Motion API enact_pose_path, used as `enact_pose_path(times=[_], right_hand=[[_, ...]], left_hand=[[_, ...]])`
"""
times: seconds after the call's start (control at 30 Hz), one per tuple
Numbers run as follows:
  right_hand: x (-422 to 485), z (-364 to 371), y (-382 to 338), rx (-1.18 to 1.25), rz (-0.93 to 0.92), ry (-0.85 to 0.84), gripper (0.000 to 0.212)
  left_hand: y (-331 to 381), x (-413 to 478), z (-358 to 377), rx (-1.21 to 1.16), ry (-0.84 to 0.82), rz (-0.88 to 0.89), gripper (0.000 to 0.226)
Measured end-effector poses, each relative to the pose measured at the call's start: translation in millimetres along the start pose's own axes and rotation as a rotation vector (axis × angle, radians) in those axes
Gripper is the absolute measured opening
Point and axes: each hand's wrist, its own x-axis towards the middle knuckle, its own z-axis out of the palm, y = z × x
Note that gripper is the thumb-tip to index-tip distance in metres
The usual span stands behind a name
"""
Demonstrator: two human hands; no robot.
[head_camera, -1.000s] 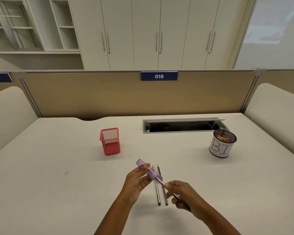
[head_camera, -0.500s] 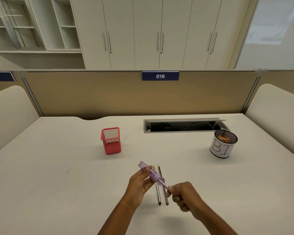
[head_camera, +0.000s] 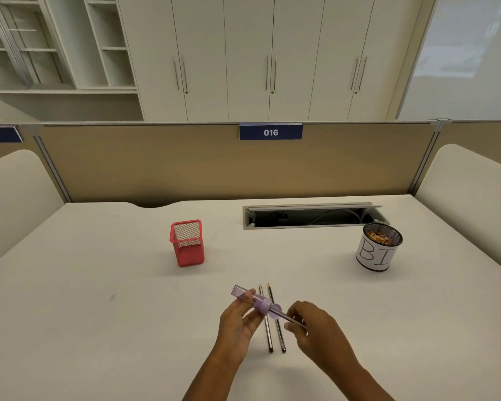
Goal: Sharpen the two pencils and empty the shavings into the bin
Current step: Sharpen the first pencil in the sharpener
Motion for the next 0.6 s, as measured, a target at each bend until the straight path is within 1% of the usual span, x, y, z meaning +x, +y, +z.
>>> enact_pose_path(times=[0.07, 0.13, 0.17, 0.2, 0.23, 0.27, 0.3, 0.33, 0.4, 0.43, 0.47, 0.5, 0.53, 0.57, 0.6], right_hand=[[0, 5, 2, -0.221, -0.172, 0.117, 0.011], [1, 9, 3, -0.331, -0.239, 0.180, 0.017], [2, 9, 2, -0.314, -0.204, 0.146, 0.017], [2, 7, -3, -0.231, -0.108, 0.091, 0.016], [3, 3, -7, -0.084, 0.046, 0.004, 0.022], [6, -2, -11, 0.169, 0.208, -0.114, 0.029], [9, -6, -11, 0.470, 0.383, -0.233, 0.034], [11, -11, -9, 0.738, 0.566, -0.350, 0.036], [14, -17, -3, 1.134, 0.874, -0.564, 0.036], [14, -18, 0, 1.261, 0.964, -0.640, 0.036], [14, -18, 3, 1.335, 1.005, -0.683, 0.037], [13, -17, 5, 1.354, 0.999, -0.700, 0.039], [13, -16, 4, 1.322, 0.961, -0.693, 0.039], [13, -15, 2, 1.232, 0.892, -0.666, 0.037], [14, -16, -3, 1.081, 0.796, -0.618, 0.032]], left_hand=[[0, -2, 4, -0.025, -0.025, -0.010, 0.015], [-1, -2, 6, -0.014, -0.041, -0.013, 0.015], [-1, -2, 6, 0.005, -0.044, -0.009, 0.015], [-1, -2, 6, 0.028, -0.044, -0.004, 0.014], [-1, -2, 6, 0.053, -0.038, 0.001, 0.014], [-1, -2, 5, 0.081, -0.033, 0.005, 0.013], [-1, -2, 5, 0.105, -0.029, 0.007, 0.013], [-2, -2, 4, 0.118, -0.029, 0.005, 0.013], [-4, -3, 2, 0.126, -0.040, -0.003, 0.013], [-5, -3, 1, 0.133, -0.046, -0.009, 0.014], [-6, -3, 0, 0.138, -0.045, -0.016, 0.014], [-7, -2, -1, 0.139, -0.040, -0.023, 0.014], [-7, -2, -1, 0.131, -0.031, -0.027, 0.013], [-7, -1, -2, 0.119, -0.020, -0.029, 0.014], [-7, 0, -1, 0.102, -0.008, -0.032, 0.014]])
